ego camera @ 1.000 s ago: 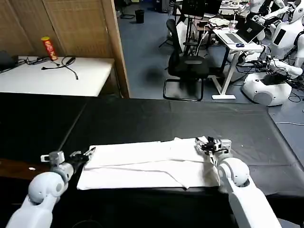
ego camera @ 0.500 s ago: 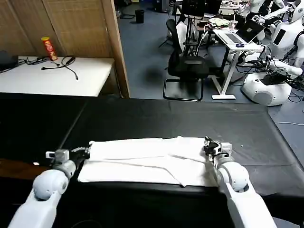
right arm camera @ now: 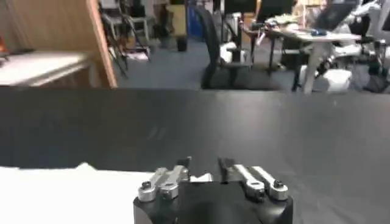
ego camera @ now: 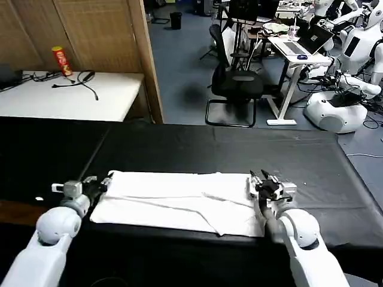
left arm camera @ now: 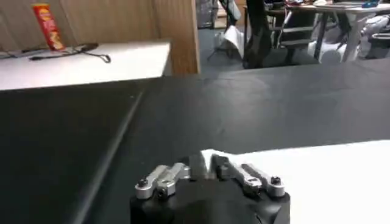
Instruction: Fold and organize the clothes.
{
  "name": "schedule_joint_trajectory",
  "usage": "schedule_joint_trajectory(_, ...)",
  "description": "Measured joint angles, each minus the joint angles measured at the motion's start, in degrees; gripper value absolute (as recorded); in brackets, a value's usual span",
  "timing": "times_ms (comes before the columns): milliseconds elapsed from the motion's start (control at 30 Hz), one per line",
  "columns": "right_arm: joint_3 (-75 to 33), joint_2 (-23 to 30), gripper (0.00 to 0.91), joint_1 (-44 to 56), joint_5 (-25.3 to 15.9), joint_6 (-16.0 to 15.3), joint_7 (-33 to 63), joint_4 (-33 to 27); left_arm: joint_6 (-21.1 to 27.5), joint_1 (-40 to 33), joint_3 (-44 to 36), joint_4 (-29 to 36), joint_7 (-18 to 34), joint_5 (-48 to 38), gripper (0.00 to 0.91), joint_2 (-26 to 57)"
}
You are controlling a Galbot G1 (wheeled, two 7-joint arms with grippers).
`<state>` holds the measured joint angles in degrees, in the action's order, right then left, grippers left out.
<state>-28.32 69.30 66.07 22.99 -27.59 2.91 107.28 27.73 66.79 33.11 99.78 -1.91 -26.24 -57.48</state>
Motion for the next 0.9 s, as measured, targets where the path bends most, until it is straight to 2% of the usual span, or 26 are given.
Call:
schedule_joint_trajectory(400,-3.0,0.0,0.878,7.0,0.4,1.1,-1.0,8.9,-1.9,9.6,4.5,7.2,0.1,-0.6,0.878,-3.2)
schedule_joint_trajectory(700,-4.0,0.0,0.878,9.4,-0.1,2.2,-1.4,11.6,-3.3,12.6,5.1,6.9,0.0,-0.1,0.878,-6.9)
schedule_joint_trajectory(733,-4.1,-0.1,0.878,9.5,-0.1,2.3,-1.4,11.9,-3.4,12.7,5.1,6.7,-0.1,0.2,0.722,-7.0)
schedule_joint_trajectory(767,-4.2,-0.1,0.878,9.6,-0.1,2.4,-1.5,12.1,-3.5,12.8,5.1,6.5,-0.1,0.3,0.644,-7.2)
schedule_joint_trajectory(800,-4.3,-0.1,0.878,9.7,-0.1,2.5,-1.5,12.3,-3.6,12.9,5.1,6.2,-0.1,0.4,0.478,-7.5)
schedule_joint_trajectory(833,-4.4,-0.1,0.878,9.8,-0.1,2.6,-1.5,12.4,-3.8,13.0,5.1,6.0,-0.1,0.5,0.4,-7.7)
schedule_joint_trajectory(867,-4.5,-0.1,0.878,9.8,-0.2,2.7,-1.6,12.5,-4.0,13.1,5.1,5.9,-0.1,0.7,0.263,-7.9)
schedule_joint_trajectory(900,-4.6,-0.1,0.878,9.9,-0.2,2.7,-1.6,12.6,-4.2,13.2,5.0,5.9,-0.1,0.8,0.215,-8.1)
